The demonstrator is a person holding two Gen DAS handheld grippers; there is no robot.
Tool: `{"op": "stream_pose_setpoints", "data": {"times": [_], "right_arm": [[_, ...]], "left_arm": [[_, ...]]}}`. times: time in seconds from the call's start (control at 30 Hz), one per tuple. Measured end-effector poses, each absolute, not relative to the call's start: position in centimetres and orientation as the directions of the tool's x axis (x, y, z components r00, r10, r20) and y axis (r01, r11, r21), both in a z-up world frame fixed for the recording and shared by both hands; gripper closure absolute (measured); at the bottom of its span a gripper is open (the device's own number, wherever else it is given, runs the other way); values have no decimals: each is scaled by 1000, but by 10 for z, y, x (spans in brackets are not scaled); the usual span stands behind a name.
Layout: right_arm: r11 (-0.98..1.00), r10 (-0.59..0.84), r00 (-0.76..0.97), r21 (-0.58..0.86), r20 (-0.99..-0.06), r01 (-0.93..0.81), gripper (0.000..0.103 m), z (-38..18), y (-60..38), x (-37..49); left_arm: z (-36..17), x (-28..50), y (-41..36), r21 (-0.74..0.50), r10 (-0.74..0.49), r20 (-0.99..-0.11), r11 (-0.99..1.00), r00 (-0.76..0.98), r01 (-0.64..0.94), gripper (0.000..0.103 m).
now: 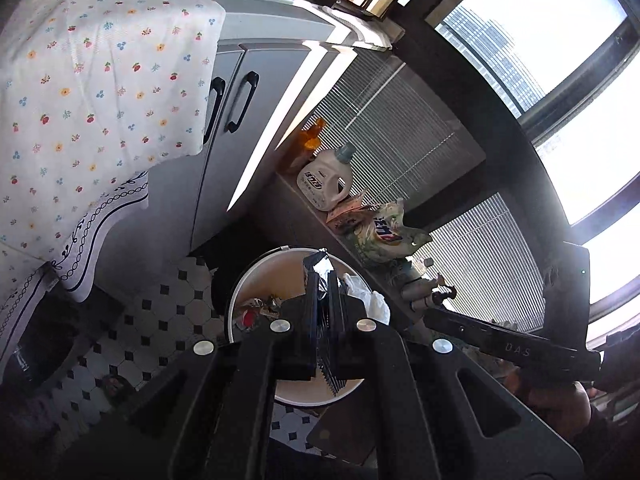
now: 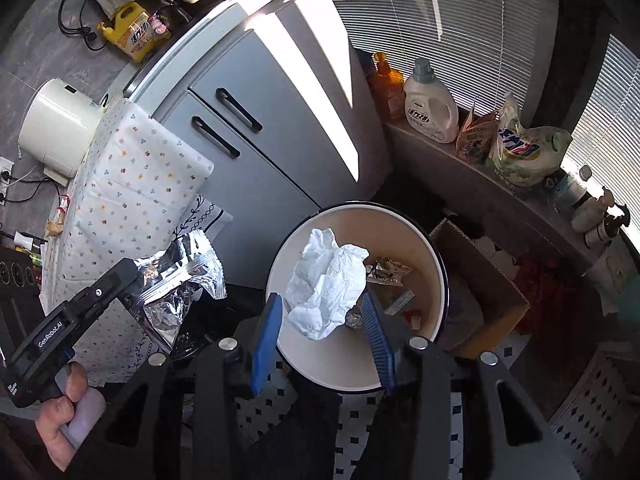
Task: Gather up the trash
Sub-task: 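Open both tools to drop the wrapper and tissue into the bucket, then move both tools back over the counter trash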
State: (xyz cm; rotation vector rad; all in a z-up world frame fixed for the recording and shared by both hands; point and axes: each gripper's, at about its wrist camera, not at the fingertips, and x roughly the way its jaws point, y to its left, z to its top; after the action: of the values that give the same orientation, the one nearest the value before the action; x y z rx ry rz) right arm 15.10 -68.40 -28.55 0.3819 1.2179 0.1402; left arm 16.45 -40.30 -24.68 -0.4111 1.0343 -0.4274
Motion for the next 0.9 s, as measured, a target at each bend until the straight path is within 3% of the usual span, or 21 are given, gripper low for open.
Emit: {"op": "stream_pose_setpoints", "data": {"times": [0.23, 0.27, 0.33, 0.4, 0.7, 0.9], "right_arm": [[931, 273, 360, 340, -892, 136, 61, -279, -701, 143], [931, 266, 366, 336, -892, 141, 61, -277, -705, 143], [932, 250, 380, 327, -891, 154, 61, -271, -710, 141], [931, 239, 393, 324, -888, 166, 61, -266, -715, 142], [934, 255, 430, 336, -866, 122, 59, -244, -692, 158], [938, 309, 457, 345, -834, -5, 45, -224, -635, 173]], "left_arm": [[-263, 172, -429, -547, -570, -734, 818, 369, 175, 98], [-265, 173, -435, -553, -579, -737, 813, 349, 181, 95], [-267, 176, -442, -567, -593, -735, 803, 329, 181, 78], [-263, 176, -440, -582, -602, -716, 795, 355, 174, 52], [-230, 179, -383, -526, -514, -716, 842, 473, 118, 36], [-199, 171, -308, -484, -401, -705, 875, 585, 16, 31]]}}
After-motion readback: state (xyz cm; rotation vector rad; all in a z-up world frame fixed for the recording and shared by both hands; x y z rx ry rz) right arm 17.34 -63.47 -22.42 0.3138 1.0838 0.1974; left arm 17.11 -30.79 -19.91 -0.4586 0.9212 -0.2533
